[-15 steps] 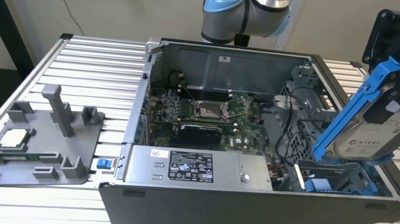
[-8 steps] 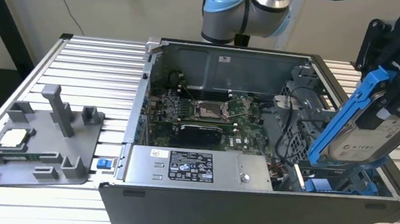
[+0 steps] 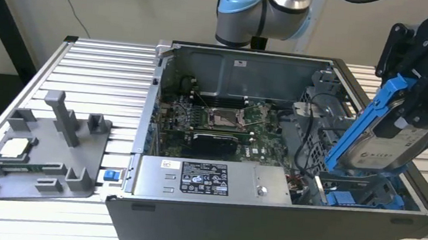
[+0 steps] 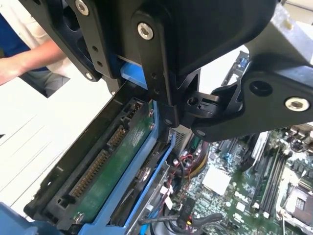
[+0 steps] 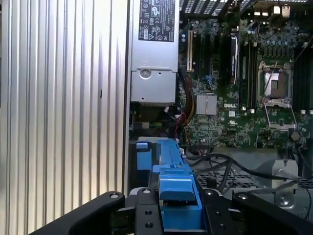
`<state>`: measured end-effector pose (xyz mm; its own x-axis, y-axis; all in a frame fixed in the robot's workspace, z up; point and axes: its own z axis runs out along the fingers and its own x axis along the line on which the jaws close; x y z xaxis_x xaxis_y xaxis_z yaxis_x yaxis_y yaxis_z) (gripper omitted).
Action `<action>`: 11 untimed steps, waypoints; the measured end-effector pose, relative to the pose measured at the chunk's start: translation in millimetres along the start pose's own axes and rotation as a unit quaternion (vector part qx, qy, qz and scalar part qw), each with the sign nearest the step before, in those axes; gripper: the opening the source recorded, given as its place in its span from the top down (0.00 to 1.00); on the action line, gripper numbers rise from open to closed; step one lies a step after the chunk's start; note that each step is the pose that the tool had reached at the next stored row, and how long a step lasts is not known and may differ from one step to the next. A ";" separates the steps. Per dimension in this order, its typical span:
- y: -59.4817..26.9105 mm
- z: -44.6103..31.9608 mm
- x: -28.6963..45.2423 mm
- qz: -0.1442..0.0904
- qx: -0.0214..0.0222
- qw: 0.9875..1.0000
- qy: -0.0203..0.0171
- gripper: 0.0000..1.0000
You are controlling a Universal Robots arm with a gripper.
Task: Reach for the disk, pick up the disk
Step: 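Pick up the disk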
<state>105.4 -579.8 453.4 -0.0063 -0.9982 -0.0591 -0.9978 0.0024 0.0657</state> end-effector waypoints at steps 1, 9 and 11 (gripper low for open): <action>0.0 0.0 0.0 0.000 0.000 1.000 -0.004 1.00; 0.5 2.5 0.3 0.001 0.018 1.000 -0.006 1.00; 0.8 3.6 0.7 0.005 0.018 1.000 -0.005 1.00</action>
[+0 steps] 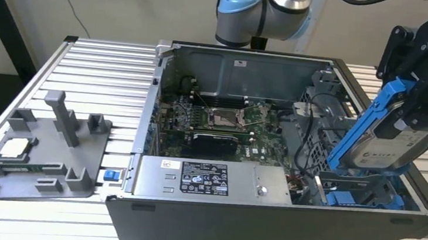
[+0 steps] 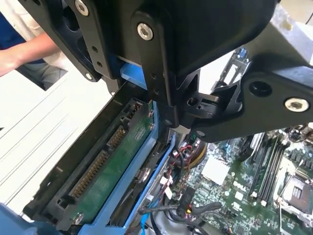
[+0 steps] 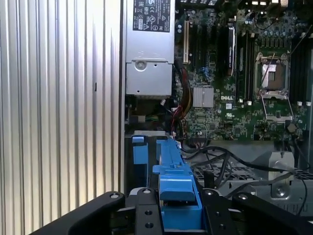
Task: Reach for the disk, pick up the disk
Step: 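Pick up the disk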
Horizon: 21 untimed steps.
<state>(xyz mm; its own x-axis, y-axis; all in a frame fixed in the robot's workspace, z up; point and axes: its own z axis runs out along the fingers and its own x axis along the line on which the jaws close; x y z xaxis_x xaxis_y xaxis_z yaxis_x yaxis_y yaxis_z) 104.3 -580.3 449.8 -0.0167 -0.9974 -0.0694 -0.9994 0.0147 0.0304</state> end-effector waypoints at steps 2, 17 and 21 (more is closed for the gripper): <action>0.5 1.6 0.2 0.005 0.000 1.000 0.002 1.00; 2.0 11.1 -6.3 0.015 0.002 1.000 0.019 1.00; 2.0 13.0 -6.1 0.016 0.003 1.000 0.019 1.00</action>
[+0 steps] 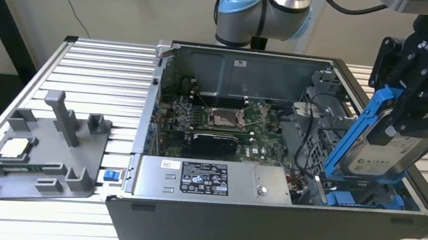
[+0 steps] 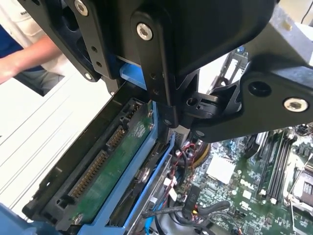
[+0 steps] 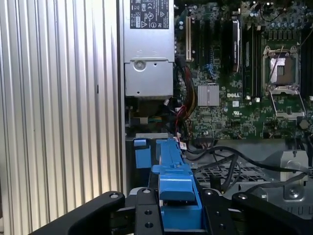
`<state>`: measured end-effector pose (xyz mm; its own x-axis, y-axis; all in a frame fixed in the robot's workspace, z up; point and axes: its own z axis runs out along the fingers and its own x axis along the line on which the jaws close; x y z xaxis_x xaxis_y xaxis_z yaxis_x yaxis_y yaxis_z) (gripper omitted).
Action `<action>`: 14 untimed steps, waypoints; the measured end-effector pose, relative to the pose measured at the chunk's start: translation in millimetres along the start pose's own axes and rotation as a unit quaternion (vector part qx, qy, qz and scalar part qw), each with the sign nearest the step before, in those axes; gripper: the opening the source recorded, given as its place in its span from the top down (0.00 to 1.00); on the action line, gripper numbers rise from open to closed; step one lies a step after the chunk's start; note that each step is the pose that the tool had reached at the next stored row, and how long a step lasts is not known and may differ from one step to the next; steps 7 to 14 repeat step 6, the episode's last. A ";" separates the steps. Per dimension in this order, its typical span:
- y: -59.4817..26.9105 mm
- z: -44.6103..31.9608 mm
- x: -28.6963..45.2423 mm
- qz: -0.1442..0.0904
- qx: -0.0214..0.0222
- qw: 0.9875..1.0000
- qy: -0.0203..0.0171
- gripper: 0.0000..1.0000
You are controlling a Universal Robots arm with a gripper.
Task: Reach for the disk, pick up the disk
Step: 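Pick up the disk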
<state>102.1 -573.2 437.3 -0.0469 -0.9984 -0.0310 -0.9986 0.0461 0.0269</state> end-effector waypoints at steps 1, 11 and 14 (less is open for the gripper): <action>0.0 0.2 0.0 0.000 0.000 1.000 0.000 1.00; 0.0 0.2 0.0 0.000 0.000 1.000 0.000 1.00; 0.0 0.2 0.0 0.000 0.000 1.000 0.000 1.00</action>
